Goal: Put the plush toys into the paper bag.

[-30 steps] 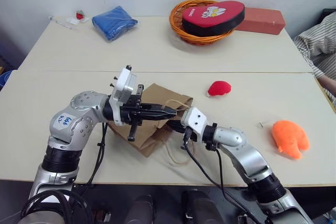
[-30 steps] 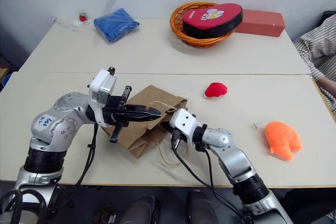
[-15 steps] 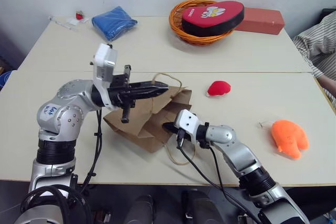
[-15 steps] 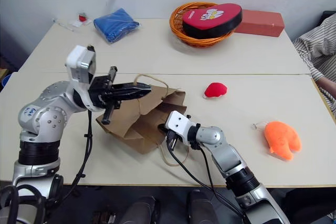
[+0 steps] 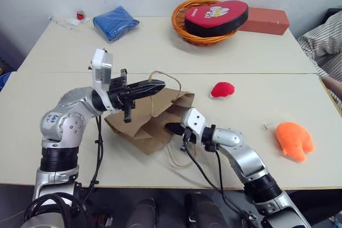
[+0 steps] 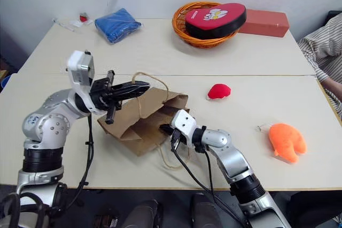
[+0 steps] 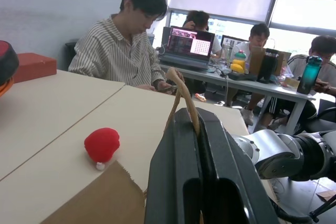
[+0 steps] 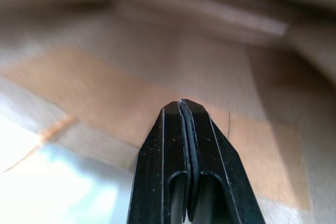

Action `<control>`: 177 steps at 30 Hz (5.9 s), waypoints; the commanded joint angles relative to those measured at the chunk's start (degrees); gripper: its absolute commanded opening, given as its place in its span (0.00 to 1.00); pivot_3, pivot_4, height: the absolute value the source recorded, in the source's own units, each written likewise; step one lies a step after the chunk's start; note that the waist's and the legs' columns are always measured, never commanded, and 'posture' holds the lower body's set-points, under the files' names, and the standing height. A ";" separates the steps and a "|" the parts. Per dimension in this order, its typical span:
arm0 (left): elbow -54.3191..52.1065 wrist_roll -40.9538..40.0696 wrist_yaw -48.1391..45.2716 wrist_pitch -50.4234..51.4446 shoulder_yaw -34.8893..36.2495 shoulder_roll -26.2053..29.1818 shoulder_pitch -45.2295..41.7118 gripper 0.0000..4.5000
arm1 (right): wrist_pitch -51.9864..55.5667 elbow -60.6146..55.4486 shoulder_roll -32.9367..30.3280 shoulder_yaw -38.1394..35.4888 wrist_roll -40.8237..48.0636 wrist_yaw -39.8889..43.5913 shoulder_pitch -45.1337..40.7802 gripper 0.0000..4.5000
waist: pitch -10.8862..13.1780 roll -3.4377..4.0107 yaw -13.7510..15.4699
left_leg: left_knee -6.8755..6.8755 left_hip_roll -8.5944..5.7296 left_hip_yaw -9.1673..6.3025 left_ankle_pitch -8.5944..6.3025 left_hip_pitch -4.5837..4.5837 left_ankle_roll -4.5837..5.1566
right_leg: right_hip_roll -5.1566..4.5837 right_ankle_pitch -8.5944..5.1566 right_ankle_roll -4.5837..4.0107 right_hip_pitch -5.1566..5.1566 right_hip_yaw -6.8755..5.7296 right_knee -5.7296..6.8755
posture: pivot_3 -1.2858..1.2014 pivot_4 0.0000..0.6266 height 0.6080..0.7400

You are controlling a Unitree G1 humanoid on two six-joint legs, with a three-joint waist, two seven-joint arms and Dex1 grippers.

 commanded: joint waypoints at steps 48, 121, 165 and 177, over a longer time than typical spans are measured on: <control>3.14 0.80 -7.01 0.60 -5.13 -1.75 -2.21 0.00 | -3.88 -14.64 -11.01 -46.41 -0.59 -19.42 45.69 0.86 | -0.05 0.21 1.29 | -0.12 0.00 0.06 0.02 0.13 -0.01 | 0.03 0.00 0.00 0.16 0.11 -0.01 | 0.52 0.24 1.00; 3.42 -0.38 -15.90 4.24 -6.61 1.29 -3.10 0.00 | -15.48 -3.06 -17.22 -11.19 11.91 20.82 1.14 1.00 | -0.02 0.14 -0.80 | 0.08 -0.02 -0.08 0.04 -0.10 -0.03 | -0.03 0.01 0.02 0.02 -0.07 -0.05 | 0.52 0.24 1.00; 4.22 2.51 -13.96 0.29 -7.01 1.62 -4.24 0.00 | -22.10 59.10 -16.52 -8.13 -13.46 12.79 -34.99 0.86 | -0.01 0.18 -1.53 | 0.04 0.01 0.09 0.04 -0.15 0.02 | -0.02 0.03 0.04 -0.08 0.00 -0.06 | 0.52 0.24 1.00; 3.53 1.58 -13.05 0.20 -6.25 0.97 -4.13 0.00 | -26.14 52.39 -18.86 -10.55 -9.31 21.25 -32.62 0.04 | -0.01 0.18 -1.30 | 0.09 0.01 0.09 0.04 -0.16 0.01 | -0.03 0.03 0.04 -0.09 -0.01 -0.02 | 0.52 0.24 1.00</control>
